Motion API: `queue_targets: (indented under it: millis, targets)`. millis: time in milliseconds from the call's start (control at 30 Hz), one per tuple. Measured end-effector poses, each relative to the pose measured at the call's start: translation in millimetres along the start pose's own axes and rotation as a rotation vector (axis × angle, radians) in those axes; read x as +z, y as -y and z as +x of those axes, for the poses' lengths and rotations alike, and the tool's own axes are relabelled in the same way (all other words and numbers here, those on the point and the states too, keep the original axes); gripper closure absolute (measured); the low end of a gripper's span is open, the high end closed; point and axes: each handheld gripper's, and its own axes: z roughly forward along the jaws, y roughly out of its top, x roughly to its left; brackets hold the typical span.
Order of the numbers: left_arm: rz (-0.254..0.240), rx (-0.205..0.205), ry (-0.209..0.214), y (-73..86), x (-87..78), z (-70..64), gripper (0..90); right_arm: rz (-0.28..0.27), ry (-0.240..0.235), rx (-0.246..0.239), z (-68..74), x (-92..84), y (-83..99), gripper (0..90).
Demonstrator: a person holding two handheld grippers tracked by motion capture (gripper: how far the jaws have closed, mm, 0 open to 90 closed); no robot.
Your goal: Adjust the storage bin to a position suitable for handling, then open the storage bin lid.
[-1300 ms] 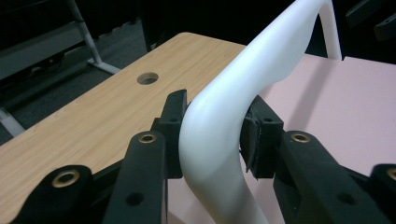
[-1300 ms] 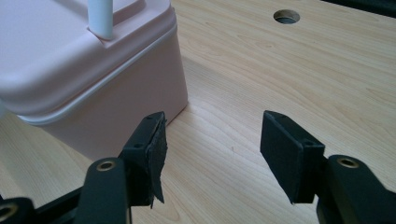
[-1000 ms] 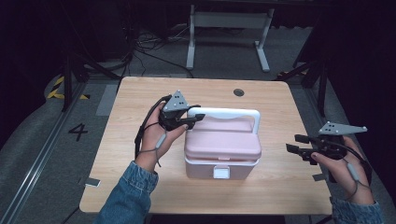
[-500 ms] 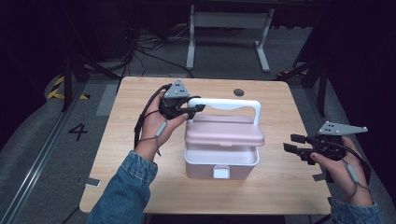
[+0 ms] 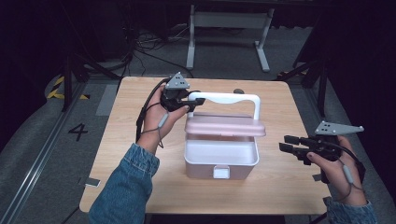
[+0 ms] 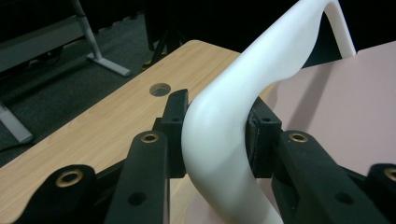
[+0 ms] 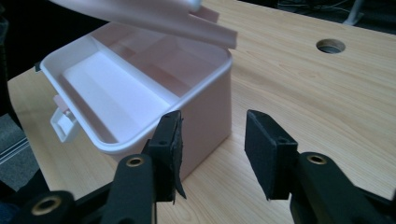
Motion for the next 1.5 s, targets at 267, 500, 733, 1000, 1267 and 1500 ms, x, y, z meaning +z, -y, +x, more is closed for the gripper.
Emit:
queue_targets:
  millis: [267,500,733,1000,1267,1500]
  targets:
    - [0.000,-0.022,-0.004,-2.7,9.6,6.8,70.1,-0.004,-0.056,-0.022,11.3,11.4,-5.4,59.4]
    - [0.010,-0.028,-0.006,-5.3,14.9,11.3,70.3,-0.019,-0.068,-0.033,16.1,14.3,-8.1,60.3]
    - [0.009,-0.050,-0.005,-5.6,16.0,13.7,70.2,-0.059,-0.097,-0.030,26.2,17.1,-14.0,72.0]
    - [0.013,-0.044,-0.009,-5.2,12.0,13.1,70.1,-0.136,-0.149,-0.034,34.6,26.3,-23.4,78.7]
    - [0.010,-0.047,-0.002,-4.1,9.5,10.9,65.7,-0.186,-0.155,-0.037,34.3,35.9,-29.0,83.9]
    - [-0.003,-0.036,-0.014,-1.3,1.7,6.9,48.4,-0.199,-0.172,-0.025,31.1,39.9,-32.7,84.8]
